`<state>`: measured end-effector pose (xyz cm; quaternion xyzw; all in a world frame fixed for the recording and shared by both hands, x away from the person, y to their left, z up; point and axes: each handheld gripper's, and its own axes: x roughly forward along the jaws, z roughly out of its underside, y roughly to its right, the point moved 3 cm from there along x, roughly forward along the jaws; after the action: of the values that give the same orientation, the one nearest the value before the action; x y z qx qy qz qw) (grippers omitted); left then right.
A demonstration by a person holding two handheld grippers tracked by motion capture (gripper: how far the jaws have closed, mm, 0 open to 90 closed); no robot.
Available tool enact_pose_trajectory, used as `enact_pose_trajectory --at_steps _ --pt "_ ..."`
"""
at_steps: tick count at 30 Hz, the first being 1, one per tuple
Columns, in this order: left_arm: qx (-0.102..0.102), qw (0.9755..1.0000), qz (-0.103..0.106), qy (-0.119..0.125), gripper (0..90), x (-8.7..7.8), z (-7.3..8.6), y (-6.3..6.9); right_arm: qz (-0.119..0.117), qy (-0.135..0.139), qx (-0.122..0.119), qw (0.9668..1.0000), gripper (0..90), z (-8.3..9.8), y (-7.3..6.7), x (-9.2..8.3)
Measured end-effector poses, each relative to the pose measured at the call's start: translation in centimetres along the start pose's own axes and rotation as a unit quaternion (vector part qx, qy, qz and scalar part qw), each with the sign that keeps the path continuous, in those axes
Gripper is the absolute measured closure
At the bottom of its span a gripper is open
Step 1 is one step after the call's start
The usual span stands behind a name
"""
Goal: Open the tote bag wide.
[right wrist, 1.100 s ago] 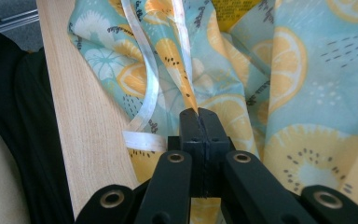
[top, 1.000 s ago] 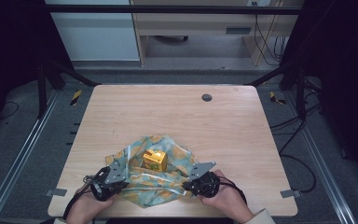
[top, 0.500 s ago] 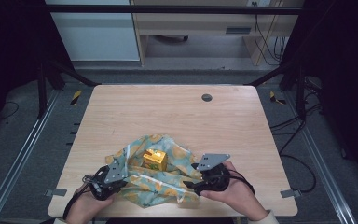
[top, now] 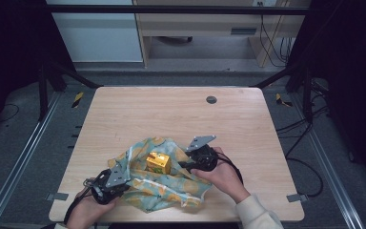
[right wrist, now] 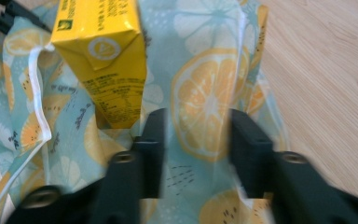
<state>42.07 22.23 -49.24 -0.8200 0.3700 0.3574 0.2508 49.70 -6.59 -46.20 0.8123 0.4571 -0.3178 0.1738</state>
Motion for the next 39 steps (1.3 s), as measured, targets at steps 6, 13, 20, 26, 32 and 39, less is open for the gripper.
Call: enact_pose_trajectory --at_steps 6,13,20,26,32,39 --pt "0.002 0.9991 0.023 0.036 63.8 -0.8 -0.9 1.1 -0.001 0.026 -0.008 0.9996 87.1 -0.2 -0.7 -0.7" --pt "0.000 0.9956 0.044 0.083 37.2 -1.4 -2.4 1.9 0.001 0.037 -0.001 0.9993 86.7 -0.2 -0.5 -1.3" --pt "-0.030 0.9889 0.057 0.134 29.1 -1.9 -4.5 0.3 0.000 0.056 0.003 0.9984 88.0 -0.8 -0.3 -2.0" --pt "-0.017 0.9936 0.053 0.098 29.3 1.3 -4.6 -0.8 -0.001 0.056 0.005 0.9984 87.8 -0.8 -0.2 -1.9" --pt "0.003 0.9963 0.051 0.069 26.1 3.5 -4.1 -1.0 -0.002 0.058 0.008 0.9983 87.7 -0.9 0.0 -1.9" --pt "0.017 0.9954 0.071 0.062 25.9 4.3 -4.6 -0.5 -0.002 0.063 0.007 0.9980 87.9 -1.2 -0.1 -1.9"
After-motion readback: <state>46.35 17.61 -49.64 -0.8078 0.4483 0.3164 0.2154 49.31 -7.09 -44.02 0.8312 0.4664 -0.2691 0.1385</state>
